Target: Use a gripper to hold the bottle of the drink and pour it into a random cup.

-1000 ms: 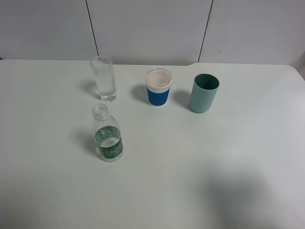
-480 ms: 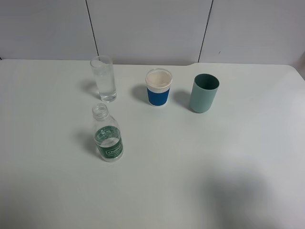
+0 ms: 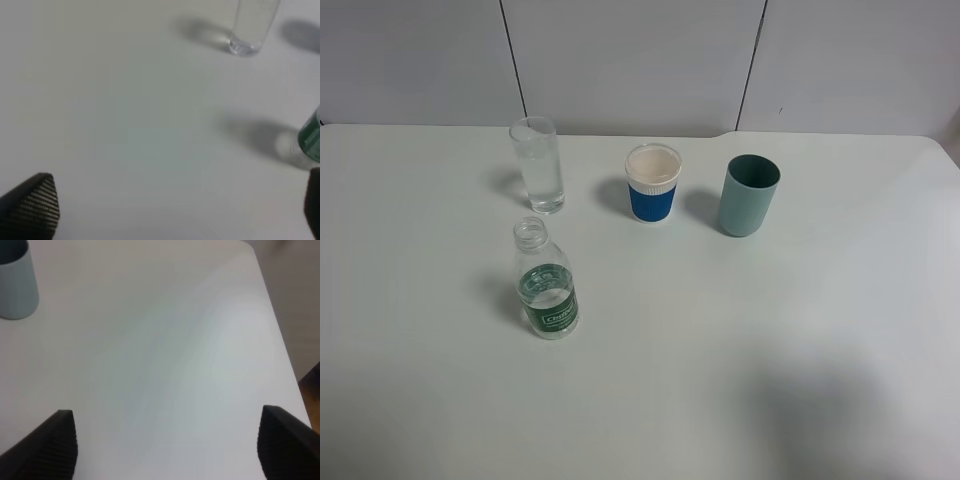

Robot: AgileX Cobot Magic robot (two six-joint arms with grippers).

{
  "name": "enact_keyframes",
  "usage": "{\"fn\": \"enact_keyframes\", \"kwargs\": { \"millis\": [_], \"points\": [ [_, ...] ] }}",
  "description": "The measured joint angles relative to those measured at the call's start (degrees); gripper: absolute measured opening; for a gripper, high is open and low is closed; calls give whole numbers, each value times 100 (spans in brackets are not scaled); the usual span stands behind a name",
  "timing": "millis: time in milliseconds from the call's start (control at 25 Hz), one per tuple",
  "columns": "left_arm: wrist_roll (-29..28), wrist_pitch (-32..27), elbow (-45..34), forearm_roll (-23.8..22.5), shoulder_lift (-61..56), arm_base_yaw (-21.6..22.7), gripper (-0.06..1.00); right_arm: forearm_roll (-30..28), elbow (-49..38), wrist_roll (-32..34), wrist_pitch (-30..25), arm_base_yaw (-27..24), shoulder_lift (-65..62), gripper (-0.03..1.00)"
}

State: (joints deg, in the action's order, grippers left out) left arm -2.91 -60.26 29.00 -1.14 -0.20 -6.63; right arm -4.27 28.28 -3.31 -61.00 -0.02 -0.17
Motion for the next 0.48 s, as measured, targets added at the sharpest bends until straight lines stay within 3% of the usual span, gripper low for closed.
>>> {"fn": "enact_keyframes", "kwargs": {
  "millis": [480],
  "points": [
    [151,0,0,114,0,0,99,0,0,0,0,0,0,74]
  ]
}}
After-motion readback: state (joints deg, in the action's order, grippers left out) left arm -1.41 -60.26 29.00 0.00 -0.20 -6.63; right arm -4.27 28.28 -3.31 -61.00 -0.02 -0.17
